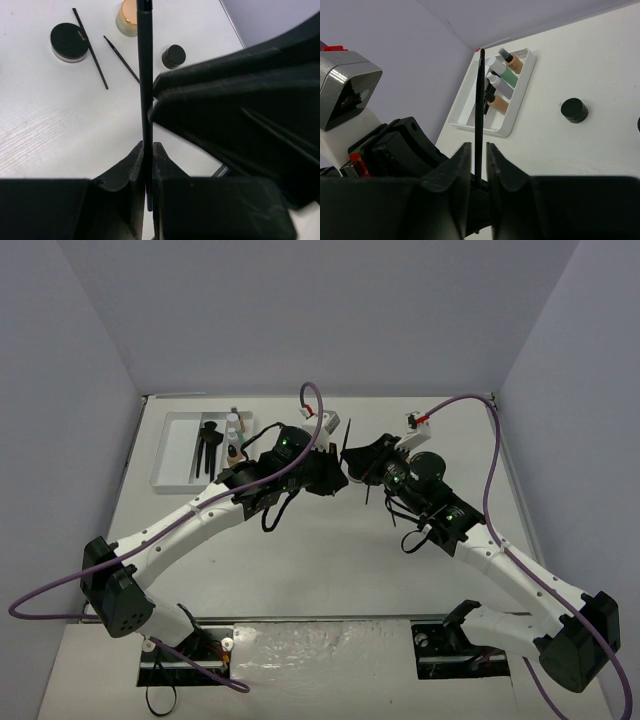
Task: Organize the makeup
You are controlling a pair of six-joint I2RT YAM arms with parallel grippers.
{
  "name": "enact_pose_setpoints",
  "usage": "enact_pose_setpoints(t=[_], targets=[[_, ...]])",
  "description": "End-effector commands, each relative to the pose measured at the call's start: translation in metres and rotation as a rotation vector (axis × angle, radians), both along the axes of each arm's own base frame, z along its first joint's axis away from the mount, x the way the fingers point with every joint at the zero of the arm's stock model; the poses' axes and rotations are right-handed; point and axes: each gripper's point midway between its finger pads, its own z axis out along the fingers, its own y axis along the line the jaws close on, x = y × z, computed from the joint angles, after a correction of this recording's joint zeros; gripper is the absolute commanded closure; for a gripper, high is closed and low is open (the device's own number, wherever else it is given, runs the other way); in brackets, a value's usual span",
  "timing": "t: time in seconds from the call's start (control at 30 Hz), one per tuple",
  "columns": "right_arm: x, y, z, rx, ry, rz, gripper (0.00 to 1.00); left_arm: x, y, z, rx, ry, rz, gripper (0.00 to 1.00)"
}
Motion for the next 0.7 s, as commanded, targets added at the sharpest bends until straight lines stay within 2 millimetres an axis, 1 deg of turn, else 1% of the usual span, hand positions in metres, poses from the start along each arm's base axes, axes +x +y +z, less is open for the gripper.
enact_pose_setpoints(t=[0.0,0.07,0.13,0.17,0.23,0.3,0.37,0.4,0.47,0.53,0.6,0.67], targets=[[0.009,-0.006,0.021,0.006,-0.065,-0.025,0.58,0.008,0.01,0.038,-0.023,-0.103,0.047,1.0],[0.014,-0.011,0.017,-0.04,-0.054,-0.046,0.51,0.012,0.021,0.038,0.011,-0.122,0.078,1.0],[0.019,-0.017,0.009,-0.104,-0.038,-0.06,0.45,0.022,0.041,0.03,0.069,-0.12,0.133,1.0],[0.023,-0.021,0.01,-0.121,-0.04,-0.074,0.39,0.025,0.052,0.026,0.097,-0.11,0.159,1.0],[0.027,-0.03,0.005,-0.175,-0.028,-0.097,0.31,0.044,0.086,0.021,0.133,-0.098,0.246,1.0],[0.031,-0.041,0.007,-0.233,-0.044,-0.117,0.21,0.055,0.115,0.023,0.157,-0.096,0.306,1.0],[0.036,-0.057,0.001,-0.311,-0.03,-0.166,0.14,0.076,0.167,0.026,0.224,-0.108,0.406,1.0],[0.037,-0.065,-0.002,-0.347,-0.026,-0.185,0.1,0.083,0.189,0.029,0.25,-0.113,0.447,1.0],[0.039,-0.076,-0.006,-0.416,-0.028,-0.209,0.03,0.095,0.22,0.031,0.283,-0.113,0.501,1.0],[0.039,-0.087,-0.011,-0.473,-0.019,-0.236,0.0,0.107,0.251,0.029,0.315,-0.103,0.54,1.0],[0.038,-0.095,-0.02,-0.511,-0.001,-0.249,0.0,0.12,0.284,0.024,0.362,-0.097,0.586,1.0],[0.037,-0.1,-0.027,-0.538,0.01,-0.256,0.0,0.133,0.303,0.011,0.394,-0.069,0.601,1.0]])
